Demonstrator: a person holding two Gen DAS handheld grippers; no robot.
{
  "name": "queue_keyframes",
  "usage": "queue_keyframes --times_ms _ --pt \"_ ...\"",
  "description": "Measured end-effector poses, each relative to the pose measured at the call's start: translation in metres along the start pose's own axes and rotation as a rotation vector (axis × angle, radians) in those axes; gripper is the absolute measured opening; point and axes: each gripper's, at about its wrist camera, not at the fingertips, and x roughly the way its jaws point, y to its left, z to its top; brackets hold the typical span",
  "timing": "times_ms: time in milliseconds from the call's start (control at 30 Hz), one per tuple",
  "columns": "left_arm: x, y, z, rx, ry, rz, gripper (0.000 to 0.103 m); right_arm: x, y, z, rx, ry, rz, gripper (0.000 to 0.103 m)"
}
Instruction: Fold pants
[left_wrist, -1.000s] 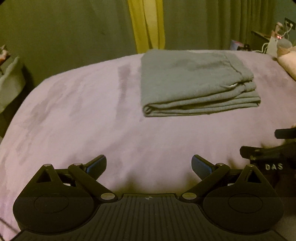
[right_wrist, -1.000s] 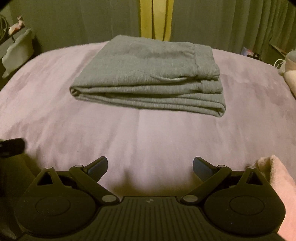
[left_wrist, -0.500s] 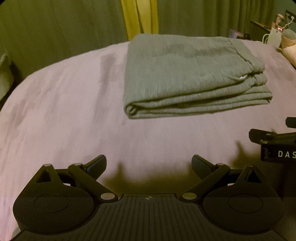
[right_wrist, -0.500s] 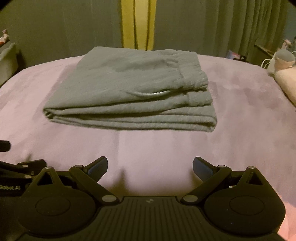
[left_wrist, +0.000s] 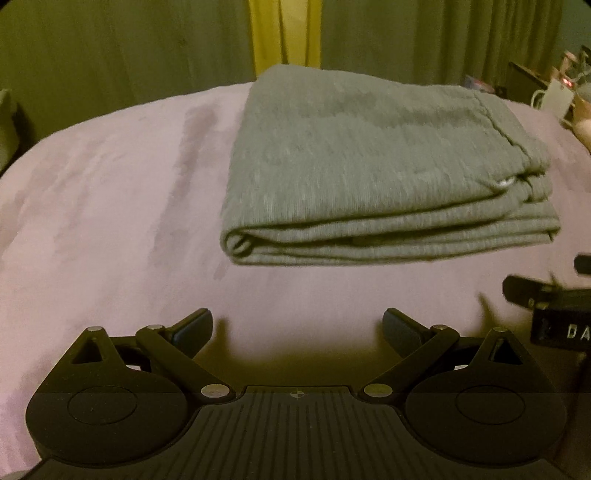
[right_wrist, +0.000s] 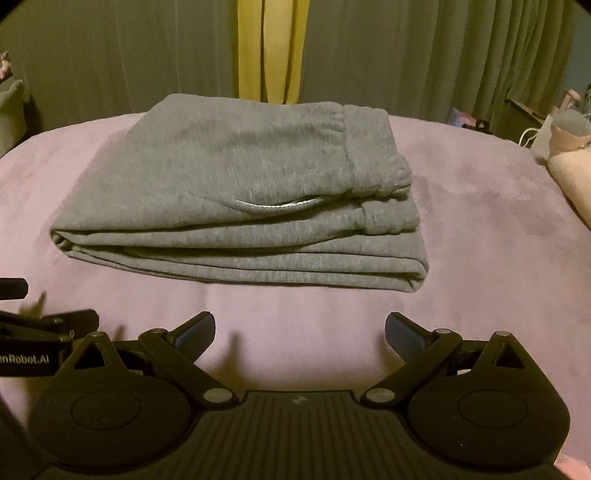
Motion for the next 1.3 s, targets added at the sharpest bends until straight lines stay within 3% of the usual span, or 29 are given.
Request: queue_keyframes --times_ms 300,400,567,733,1300 --pt "0.005 -0.003 0.003 0.005 -0.03 -0.03 0.101 0.005 -0.013 -0.002 0.109 -0.007 0.011 0.099" --pt "0.005 -0.006 0.003 0.031 -0.037 0.004 0.101 0.004 -0.011 -0.003 0.1 -0.011 0.013 0.099" --pt "0.005 -0.008 0.001 0.047 -0.027 -0.026 0.101 0.0 -0.004 -0.006 0.046 -0.022 0.0 0.099" --pt "0.006 -0.013 -0.003 0.093 -0.022 0.006 0.101 0.001 -0.001 -0.005 0.016 -0.016 -0.019 0.099" --pt "0.006 -0.008 -0.004 0.075 -0.007 0.01 0.101 0.002 0.001 -0.005 0.003 -0.017 -0.03 0.099"
